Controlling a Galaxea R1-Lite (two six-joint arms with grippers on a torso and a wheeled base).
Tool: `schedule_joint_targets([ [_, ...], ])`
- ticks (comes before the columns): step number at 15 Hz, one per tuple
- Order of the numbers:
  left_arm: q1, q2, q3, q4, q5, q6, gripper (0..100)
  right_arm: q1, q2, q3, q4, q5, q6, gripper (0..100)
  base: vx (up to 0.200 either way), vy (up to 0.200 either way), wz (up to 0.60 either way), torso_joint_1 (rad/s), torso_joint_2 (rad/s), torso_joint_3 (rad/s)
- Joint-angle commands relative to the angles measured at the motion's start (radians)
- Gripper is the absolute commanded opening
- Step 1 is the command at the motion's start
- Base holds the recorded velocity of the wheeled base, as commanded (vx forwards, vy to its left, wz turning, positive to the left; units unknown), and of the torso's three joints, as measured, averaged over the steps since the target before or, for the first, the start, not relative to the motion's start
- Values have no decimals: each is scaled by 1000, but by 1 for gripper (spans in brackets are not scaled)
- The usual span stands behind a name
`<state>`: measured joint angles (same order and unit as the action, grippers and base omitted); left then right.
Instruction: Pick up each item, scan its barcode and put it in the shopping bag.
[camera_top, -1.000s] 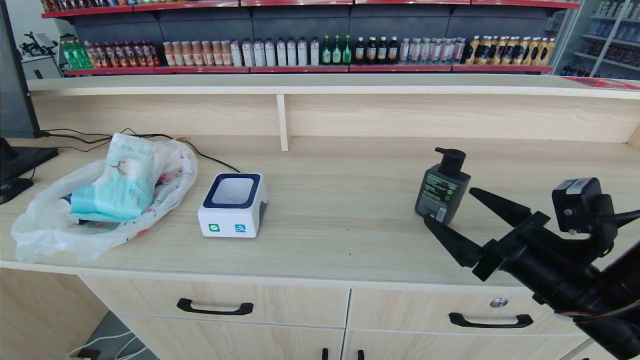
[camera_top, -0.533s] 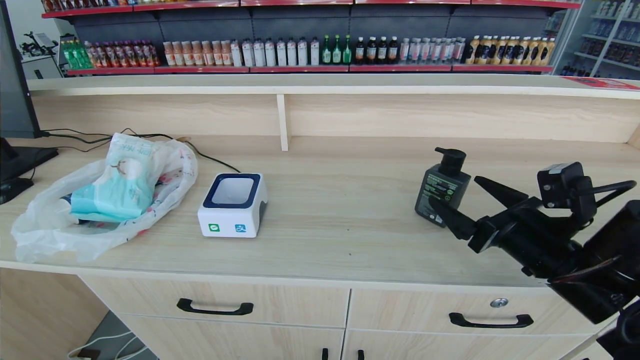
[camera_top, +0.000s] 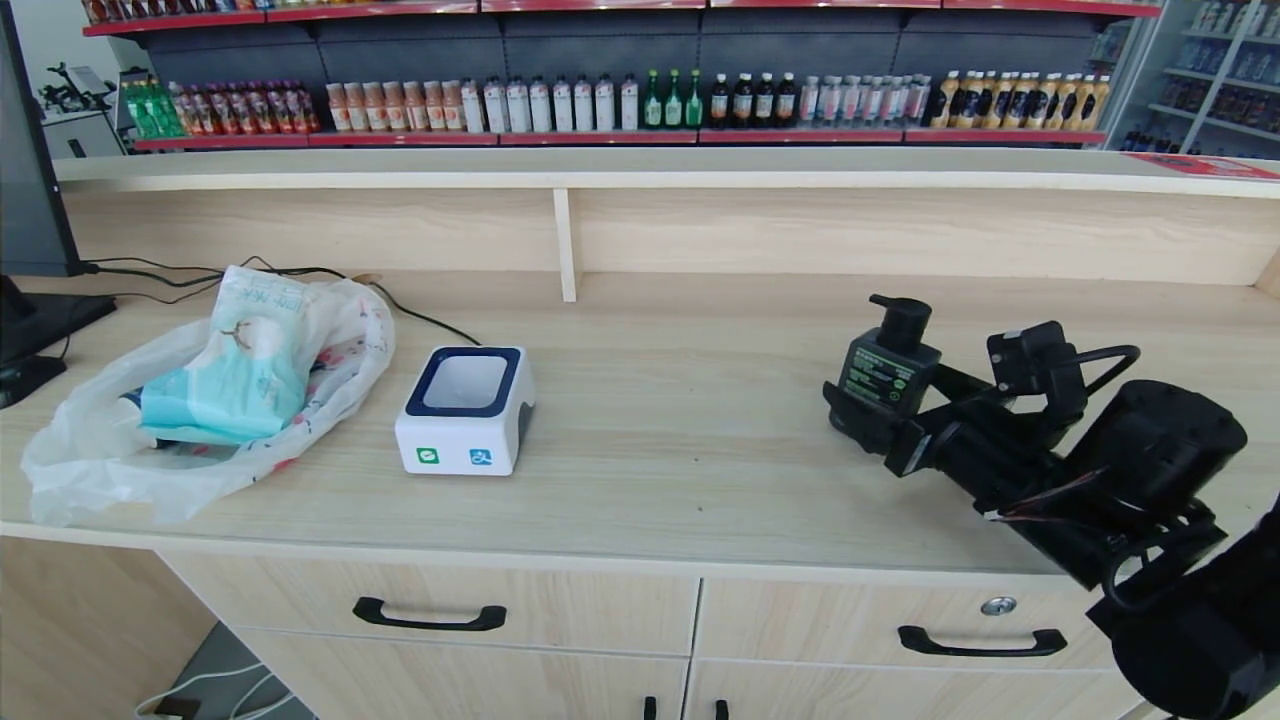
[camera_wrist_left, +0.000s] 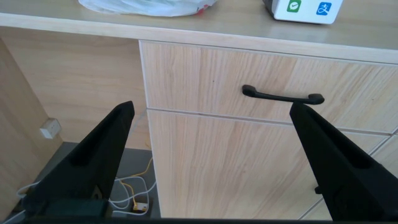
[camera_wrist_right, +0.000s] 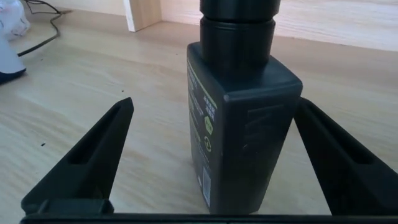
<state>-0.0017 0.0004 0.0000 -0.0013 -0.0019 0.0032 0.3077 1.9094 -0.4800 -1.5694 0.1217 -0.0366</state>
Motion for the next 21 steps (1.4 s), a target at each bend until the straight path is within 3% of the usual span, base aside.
schedule_joint_targets([
  [1,0,0,0,0,-1,0,100,-9,45,-31,-1,16,0,100,0,0,0,0,0,0],
  [8,0,0,0,0,0,0,100,-70,76,-86,-1,70,0,100,0,0,0,0,0,0],
  [9,0,0,0,0,-1,0,100,-68,80,-91,-1,72,0,0,0,0,0,0,0,0],
  [17,0,0,0,0,-1,0,100,-65,66,-86,-1,72,0,0,0,0,0,0,0,0],
  [21,0,0,0,0,0,0,100,2,-43,-55,-1,72,-5,0,0,0,0,0,0,0],
])
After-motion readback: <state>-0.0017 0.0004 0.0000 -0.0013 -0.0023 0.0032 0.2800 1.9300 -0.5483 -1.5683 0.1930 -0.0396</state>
